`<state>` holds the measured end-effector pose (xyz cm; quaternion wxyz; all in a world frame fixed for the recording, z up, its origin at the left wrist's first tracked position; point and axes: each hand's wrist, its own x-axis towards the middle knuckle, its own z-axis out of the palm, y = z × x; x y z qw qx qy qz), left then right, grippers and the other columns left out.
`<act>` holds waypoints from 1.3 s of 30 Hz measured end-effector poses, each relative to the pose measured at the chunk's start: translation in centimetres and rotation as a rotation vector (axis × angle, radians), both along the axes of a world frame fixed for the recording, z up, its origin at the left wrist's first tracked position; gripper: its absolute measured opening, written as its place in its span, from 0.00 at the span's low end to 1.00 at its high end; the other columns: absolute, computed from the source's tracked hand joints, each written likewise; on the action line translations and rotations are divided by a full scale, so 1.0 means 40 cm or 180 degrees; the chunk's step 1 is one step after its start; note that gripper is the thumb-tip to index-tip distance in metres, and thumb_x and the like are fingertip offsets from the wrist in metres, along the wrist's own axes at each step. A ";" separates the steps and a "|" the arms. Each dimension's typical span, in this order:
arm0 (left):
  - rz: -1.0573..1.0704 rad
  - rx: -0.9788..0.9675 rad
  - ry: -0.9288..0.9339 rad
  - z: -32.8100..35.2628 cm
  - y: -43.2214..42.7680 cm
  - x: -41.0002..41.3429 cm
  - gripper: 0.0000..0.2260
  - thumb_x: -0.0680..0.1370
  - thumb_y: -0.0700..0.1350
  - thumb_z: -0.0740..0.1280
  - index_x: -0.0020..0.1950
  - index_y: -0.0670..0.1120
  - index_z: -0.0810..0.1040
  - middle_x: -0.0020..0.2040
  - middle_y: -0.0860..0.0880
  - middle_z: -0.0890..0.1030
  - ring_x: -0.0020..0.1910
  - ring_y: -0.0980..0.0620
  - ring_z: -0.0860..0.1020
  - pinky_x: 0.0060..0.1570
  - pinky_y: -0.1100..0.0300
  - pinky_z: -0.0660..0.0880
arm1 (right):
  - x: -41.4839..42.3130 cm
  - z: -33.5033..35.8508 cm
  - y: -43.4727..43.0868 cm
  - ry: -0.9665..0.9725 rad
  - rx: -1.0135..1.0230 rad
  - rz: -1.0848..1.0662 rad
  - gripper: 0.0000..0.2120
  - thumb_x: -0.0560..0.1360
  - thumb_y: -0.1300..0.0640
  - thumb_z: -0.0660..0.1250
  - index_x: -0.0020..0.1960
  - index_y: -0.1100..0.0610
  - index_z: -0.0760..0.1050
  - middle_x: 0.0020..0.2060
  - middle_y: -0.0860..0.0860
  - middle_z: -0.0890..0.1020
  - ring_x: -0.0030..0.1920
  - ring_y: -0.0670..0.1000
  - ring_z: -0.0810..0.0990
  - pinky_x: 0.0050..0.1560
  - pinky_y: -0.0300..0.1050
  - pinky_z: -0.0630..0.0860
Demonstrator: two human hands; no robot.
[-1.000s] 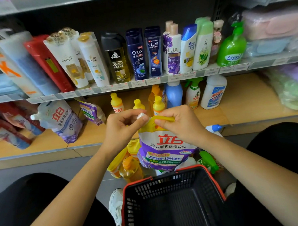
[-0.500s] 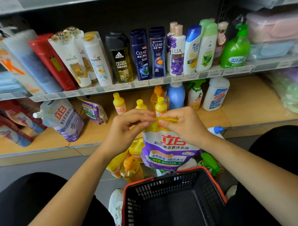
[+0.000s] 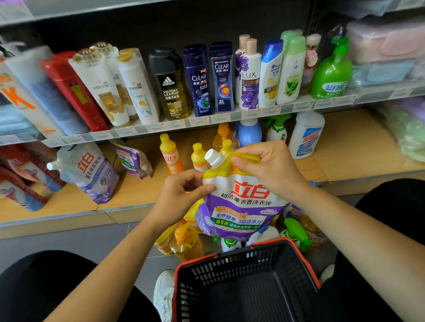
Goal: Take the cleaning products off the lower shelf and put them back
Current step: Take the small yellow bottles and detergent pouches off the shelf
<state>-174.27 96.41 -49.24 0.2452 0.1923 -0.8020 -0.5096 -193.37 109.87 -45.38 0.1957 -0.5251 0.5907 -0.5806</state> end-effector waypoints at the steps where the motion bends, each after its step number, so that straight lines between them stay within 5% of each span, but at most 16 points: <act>1: 0.0022 0.0056 0.0000 -0.002 0.001 -0.001 0.08 0.75 0.46 0.71 0.49 0.43 0.82 0.45 0.51 0.86 0.49 0.50 0.85 0.44 0.60 0.83 | -0.001 -0.002 -0.001 0.0014 0.0026 -0.0029 0.06 0.77 0.62 0.71 0.52 0.57 0.85 0.45 0.53 0.87 0.48 0.54 0.85 0.51 0.51 0.82; 6: 0.0175 0.0184 -0.0055 0.009 0.019 -0.013 0.10 0.74 0.47 0.72 0.43 0.40 0.80 0.41 0.49 0.86 0.43 0.53 0.86 0.37 0.63 0.80 | -0.026 -0.004 -0.007 0.0130 0.0293 -0.0259 0.08 0.77 0.59 0.71 0.55 0.59 0.84 0.47 0.52 0.87 0.50 0.52 0.85 0.53 0.54 0.81; 9: 0.0394 0.0073 -0.0064 0.016 0.022 -0.025 0.11 0.74 0.50 0.73 0.40 0.43 0.80 0.38 0.43 0.84 0.39 0.46 0.84 0.34 0.48 0.77 | -0.047 -0.003 -0.012 0.0722 0.0202 -0.0760 0.11 0.76 0.58 0.73 0.58 0.55 0.83 0.48 0.46 0.83 0.51 0.45 0.81 0.57 0.49 0.78; 12: 0.0594 0.0203 0.0099 0.020 0.019 -0.028 0.12 0.74 0.49 0.73 0.39 0.40 0.80 0.35 0.38 0.81 0.33 0.45 0.78 0.33 0.51 0.73 | -0.049 -0.024 -0.006 0.1045 -0.0007 -0.1081 0.16 0.72 0.60 0.76 0.59 0.57 0.81 0.49 0.49 0.80 0.52 0.49 0.79 0.55 0.44 0.77; 18: 0.0987 0.0906 0.0594 0.047 0.018 -0.020 0.08 0.75 0.41 0.73 0.38 0.40 0.79 0.38 0.38 0.83 0.34 0.48 0.83 0.27 0.59 0.78 | 0.061 -0.111 0.004 -0.0055 0.0805 -0.0085 0.16 0.68 0.56 0.80 0.55 0.53 0.82 0.48 0.48 0.85 0.47 0.45 0.83 0.49 0.45 0.80; 22: 0.1193 0.1120 0.0790 0.065 0.030 -0.020 0.09 0.77 0.37 0.72 0.37 0.42 0.79 0.40 0.35 0.82 0.36 0.44 0.82 0.31 0.55 0.80 | 0.151 -0.137 -0.006 0.0212 0.0955 -0.0037 0.32 0.62 0.39 0.79 0.62 0.51 0.80 0.52 0.43 0.84 0.50 0.43 0.82 0.50 0.44 0.82; 27: 0.1205 0.1020 0.0870 0.077 0.041 -0.028 0.06 0.76 0.37 0.73 0.42 0.36 0.80 0.37 0.42 0.84 0.35 0.46 0.84 0.34 0.56 0.81 | 0.166 -0.113 -0.019 0.1137 0.0385 -0.0517 0.09 0.73 0.50 0.73 0.42 0.57 0.82 0.31 0.50 0.82 0.31 0.51 0.77 0.33 0.53 0.76; 31: 0.1039 0.0877 0.0871 0.086 0.027 -0.020 0.01 0.77 0.37 0.72 0.47 0.39 0.84 0.40 0.44 0.86 0.40 0.47 0.86 0.44 0.54 0.83 | 0.110 -0.103 -0.029 0.0700 0.0433 -0.0428 0.18 0.78 0.57 0.70 0.31 0.61 0.75 0.22 0.52 0.71 0.27 0.48 0.66 0.30 0.50 0.64; 35: 0.1062 -0.0448 0.0225 0.069 0.009 0.013 0.12 0.76 0.39 0.74 0.59 0.45 0.84 0.54 0.53 0.85 0.55 0.55 0.82 0.54 0.54 0.82 | 0.063 -0.099 -0.028 0.0185 0.0707 -0.0119 0.20 0.78 0.59 0.70 0.35 0.74 0.73 0.25 0.61 0.70 0.31 0.51 0.64 0.33 0.49 0.61; 39: 0.1032 -0.2886 -0.0238 0.056 0.009 0.045 0.22 0.73 0.52 0.77 0.66 0.51 0.79 0.63 0.50 0.77 0.63 0.45 0.71 0.59 0.54 0.69 | 0.031 -0.079 -0.014 0.0366 0.0905 0.0246 0.21 0.78 0.58 0.70 0.29 0.64 0.73 0.24 0.52 0.68 0.28 0.45 0.65 0.31 0.41 0.60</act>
